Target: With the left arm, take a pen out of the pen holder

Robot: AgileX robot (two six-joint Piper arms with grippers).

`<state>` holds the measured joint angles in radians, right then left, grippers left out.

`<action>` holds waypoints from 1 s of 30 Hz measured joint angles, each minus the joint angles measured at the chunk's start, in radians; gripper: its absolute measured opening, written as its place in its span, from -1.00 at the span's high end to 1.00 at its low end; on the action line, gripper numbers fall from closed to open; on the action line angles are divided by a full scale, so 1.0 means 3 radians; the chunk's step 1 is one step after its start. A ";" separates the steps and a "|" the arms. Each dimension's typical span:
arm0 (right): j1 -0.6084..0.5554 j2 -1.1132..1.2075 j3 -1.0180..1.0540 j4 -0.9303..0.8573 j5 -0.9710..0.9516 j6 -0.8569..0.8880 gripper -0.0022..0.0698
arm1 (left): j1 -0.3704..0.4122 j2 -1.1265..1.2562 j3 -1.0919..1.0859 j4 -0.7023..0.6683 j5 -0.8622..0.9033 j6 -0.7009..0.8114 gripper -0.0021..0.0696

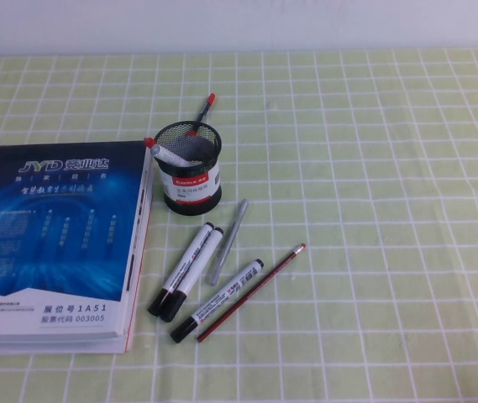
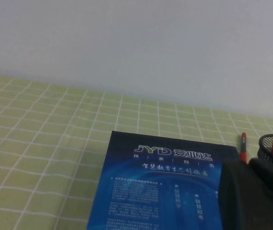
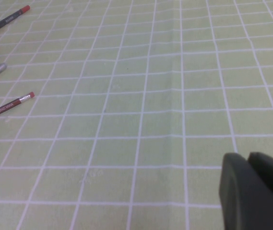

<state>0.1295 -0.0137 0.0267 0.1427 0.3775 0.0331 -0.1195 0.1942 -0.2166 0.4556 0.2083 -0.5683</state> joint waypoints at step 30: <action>0.0000 0.0000 0.0000 0.0000 0.0000 0.0000 0.98 | 0.0066 -0.0674 0.0802 -0.0595 0.0608 0.0639 0.95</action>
<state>0.1295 -0.0137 0.0267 0.1427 0.3775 0.0331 -0.0996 -0.0079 0.0240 0.2770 0.3907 -0.3765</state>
